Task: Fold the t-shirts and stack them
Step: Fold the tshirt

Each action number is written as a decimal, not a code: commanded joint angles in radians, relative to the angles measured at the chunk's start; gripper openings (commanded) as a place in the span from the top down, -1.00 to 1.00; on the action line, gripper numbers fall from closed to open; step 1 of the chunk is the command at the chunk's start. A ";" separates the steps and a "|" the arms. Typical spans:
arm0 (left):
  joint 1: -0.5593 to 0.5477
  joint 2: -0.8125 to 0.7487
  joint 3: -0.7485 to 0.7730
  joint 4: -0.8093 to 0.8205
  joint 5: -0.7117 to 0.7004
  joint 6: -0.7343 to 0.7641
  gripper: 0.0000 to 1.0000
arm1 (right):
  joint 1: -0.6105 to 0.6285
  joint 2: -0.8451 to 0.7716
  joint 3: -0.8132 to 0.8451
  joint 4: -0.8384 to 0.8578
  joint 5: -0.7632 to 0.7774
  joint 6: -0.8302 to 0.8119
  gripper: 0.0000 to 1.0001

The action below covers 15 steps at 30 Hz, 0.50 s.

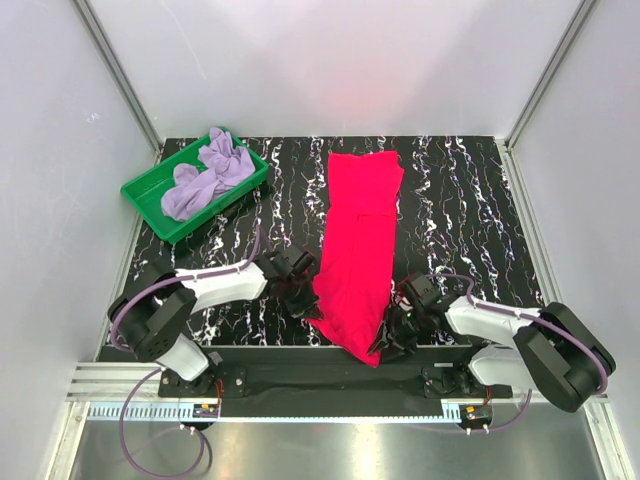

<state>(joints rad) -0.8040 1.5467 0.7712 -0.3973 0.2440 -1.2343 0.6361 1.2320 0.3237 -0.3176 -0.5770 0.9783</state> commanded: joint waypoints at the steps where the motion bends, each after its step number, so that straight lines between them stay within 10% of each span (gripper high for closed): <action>1: 0.002 -0.034 -0.019 0.005 0.015 0.009 1.00 | 0.023 0.004 -0.008 0.077 -0.023 0.056 0.05; 8: 0.000 -0.062 -0.036 -0.005 0.009 0.009 1.00 | 0.036 -0.038 -0.034 0.110 -0.033 0.131 0.51; 11: -0.001 -0.076 -0.052 -0.008 0.000 0.007 1.00 | 0.042 -0.077 -0.028 0.069 -0.031 0.148 1.00; 15: -0.032 -0.114 -0.061 -0.031 -0.021 0.018 1.00 | 0.040 -0.158 -0.011 -0.026 0.014 0.158 1.00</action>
<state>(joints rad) -0.8139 1.4837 0.7170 -0.4091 0.2424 -1.2339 0.6674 1.1248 0.2955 -0.2779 -0.5842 1.1000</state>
